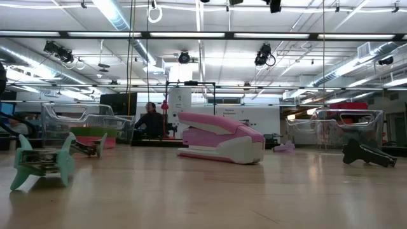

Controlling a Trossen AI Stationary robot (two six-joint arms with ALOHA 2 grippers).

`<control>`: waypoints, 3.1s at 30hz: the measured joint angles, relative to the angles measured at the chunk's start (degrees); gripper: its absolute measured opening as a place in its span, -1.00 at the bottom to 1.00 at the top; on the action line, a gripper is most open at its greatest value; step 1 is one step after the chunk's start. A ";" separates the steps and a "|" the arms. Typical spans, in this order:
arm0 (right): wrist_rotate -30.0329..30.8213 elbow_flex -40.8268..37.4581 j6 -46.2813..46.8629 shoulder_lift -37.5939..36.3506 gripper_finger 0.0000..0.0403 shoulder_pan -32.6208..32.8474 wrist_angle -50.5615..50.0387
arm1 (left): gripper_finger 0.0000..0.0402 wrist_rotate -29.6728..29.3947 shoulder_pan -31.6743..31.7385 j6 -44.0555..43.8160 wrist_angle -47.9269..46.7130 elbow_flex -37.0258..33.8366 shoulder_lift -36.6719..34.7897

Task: Pick and place Stapler, Stapler remover, tape
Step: Put the green tape into the left transparent bin

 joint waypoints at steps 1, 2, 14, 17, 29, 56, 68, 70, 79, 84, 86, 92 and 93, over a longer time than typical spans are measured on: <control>0.35 0.00 -0.33 -0.92 0.36 0.00 -0.02 | -0.50 0.04 0.34 0.06 -0.26 0.00 -0.14; 0.92 0.00 -0.60 -1.82 0.37 0.00 -0.06 | -0.50 0.06 0.76 0.24 -0.64 0.00 -0.40; 7.97 0.00 -1.72 -11.49 0.37 0.00 -8.74 | -0.50 -3.76 6.87 6.63 -24.48 0.00 -9.86; 7.99 0.00 -1.58 -11.63 0.37 0.00 -11.00 | -0.50 -8.22 7.80 8.25 -32.84 -0.03 -12.34; 7.99 0.00 -1.58 -10.63 0.37 0.02 -11.92 | -0.50 -23.61 9.10 5.58 -58.79 -0.02 -15.64; 7.99 0.00 -0.05 -10.49 0.37 0.02 -14.85 | -0.50 -41.42 18.20 -6.48 -99.89 -0.07 -16.85; 7.99 0.00 -0.05 -10.49 0.37 0.02 -14.96 | -0.50 -43.52 22.30 -7.77 -102.77 -0.11 -16.82; 7.99 0.00 -0.05 -10.49 0.37 0.01 -14.96 | -0.50 -43.52 23.00 -7.79 -102.77 -0.11 -16.82; 7.97 0.00 -0.07 -10.47 0.37 0.02 -14.94 | -0.50 -43.34 24.10 -9.77 -103.22 -0.62 -16.82; 7.96 0.00 -0.10 -10.47 0.37 0.00 -14.89 | -0.50 -43.14 24.10 -12.55 -101.48 -6.84 -16.80; 7.96 0.00 -0.10 -10.47 0.37 0.00 -14.91 | -0.50 -43.15 24.01 -12.55 -99.09 -9.43 -16.80; 7.96 0.00 -0.29 -10.47 0.37 0.01 -15.11 | -0.50 -43.43 24.16 -12.61 -90.83 -14.76 -16.80; 7.96 0.00 -0.30 -10.47 0.37 0.00 -15.26 | -0.50 -43.48 24.32 -12.60 -89.34 -15.64 -16.80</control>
